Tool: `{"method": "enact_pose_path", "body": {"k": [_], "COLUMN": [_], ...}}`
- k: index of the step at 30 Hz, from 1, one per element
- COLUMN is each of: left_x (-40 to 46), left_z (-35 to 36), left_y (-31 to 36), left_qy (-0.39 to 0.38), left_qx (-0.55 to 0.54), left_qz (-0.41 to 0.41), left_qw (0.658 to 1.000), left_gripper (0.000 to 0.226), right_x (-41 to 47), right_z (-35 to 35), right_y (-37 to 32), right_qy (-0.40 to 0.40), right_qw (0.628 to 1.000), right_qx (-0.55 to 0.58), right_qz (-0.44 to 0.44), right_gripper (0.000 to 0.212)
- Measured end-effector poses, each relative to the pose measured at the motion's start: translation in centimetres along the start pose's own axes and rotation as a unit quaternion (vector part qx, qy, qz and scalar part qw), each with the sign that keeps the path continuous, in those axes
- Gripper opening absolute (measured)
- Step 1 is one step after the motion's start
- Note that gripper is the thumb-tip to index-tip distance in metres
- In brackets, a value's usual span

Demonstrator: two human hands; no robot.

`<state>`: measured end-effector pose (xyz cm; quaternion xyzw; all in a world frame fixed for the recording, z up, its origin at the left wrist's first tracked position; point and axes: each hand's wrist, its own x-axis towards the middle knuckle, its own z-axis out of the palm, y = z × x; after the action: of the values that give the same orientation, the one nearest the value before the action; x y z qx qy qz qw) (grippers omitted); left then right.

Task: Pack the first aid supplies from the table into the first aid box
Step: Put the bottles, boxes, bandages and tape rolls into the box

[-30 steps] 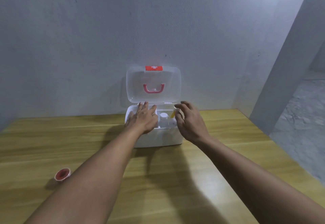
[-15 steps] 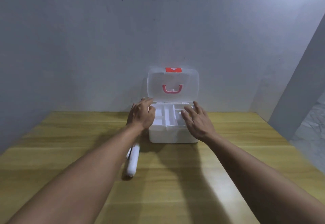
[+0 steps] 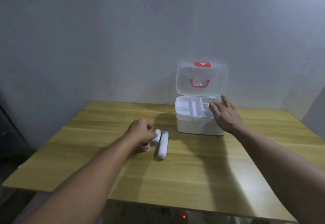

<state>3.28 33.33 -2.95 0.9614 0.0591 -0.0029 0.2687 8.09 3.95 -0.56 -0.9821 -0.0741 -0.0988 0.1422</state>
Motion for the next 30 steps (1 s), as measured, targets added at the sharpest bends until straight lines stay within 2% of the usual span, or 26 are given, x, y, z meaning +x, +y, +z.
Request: {"method": "enact_pose_path", "body": {"k": [2, 7, 11, 16, 20, 25, 26, 29, 30], "left_x": [-0.5, -0.9, -0.5, -0.5, -0.4, 0.0, 0.2, 1.1, 1.5], "left_z": [1.2, 3.2, 4.0, 4.3, 4.5, 3.4, 2.8, 0.2, -0.6], "left_y": [0.4, 2.4, 3.1, 3.5, 3.6, 3.6, 3.7, 4.2, 4.5], "left_qy": [0.011, 0.027, 0.034, 0.051, 0.052, 0.081, 0.092, 0.11, 0.112], "left_qx": [0.014, 0.061, 0.094, 0.074, 0.037, -0.012, -0.021, -0.041, -0.042], "left_qz": [0.006, 0.015, 0.02, 0.016, 0.001, 0.001, 0.002, 0.014, 0.027], "left_qw": [1.0, 0.998, 0.995, 0.996, 0.998, 0.997, 0.996, 0.993, 0.993], "left_gripper": [0.045, 0.061, 0.046, 0.025, 0.023, 0.023, 0.024, 0.025, 0.026], "right_x": [-0.6, -0.5, -0.1, 0.0, 0.3, 1.1, 1.0, 0.3, 0.2], "right_z": [-0.6, -0.7, -0.2, 0.1, 0.4, 1.3, 1.2, 0.6, 0.5], "right_y": [-0.6, -0.6, -0.1, 0.3, 0.6, 1.7, 1.6, 0.9, 0.7], "right_qy": [-0.003, -0.008, -0.001, 0.002, 0.007, 0.011, 0.016, 0.018, 0.023], "right_qw": [1.0, 1.0, 0.999, 0.998, 0.999, 1.0, 1.0, 1.0, 0.999], "right_qx": [-0.01, -0.028, -0.048, -0.061, -0.038, -0.019, -0.011, 0.007, 0.023], "right_qz": [-0.01, -0.007, -0.016, -0.021, -0.014, -0.011, -0.009, -0.004, 0.002], "right_gripper": [0.043, 0.044, 0.043, 0.044, 0.047, 0.087, 0.084, 0.052, 0.049]}}
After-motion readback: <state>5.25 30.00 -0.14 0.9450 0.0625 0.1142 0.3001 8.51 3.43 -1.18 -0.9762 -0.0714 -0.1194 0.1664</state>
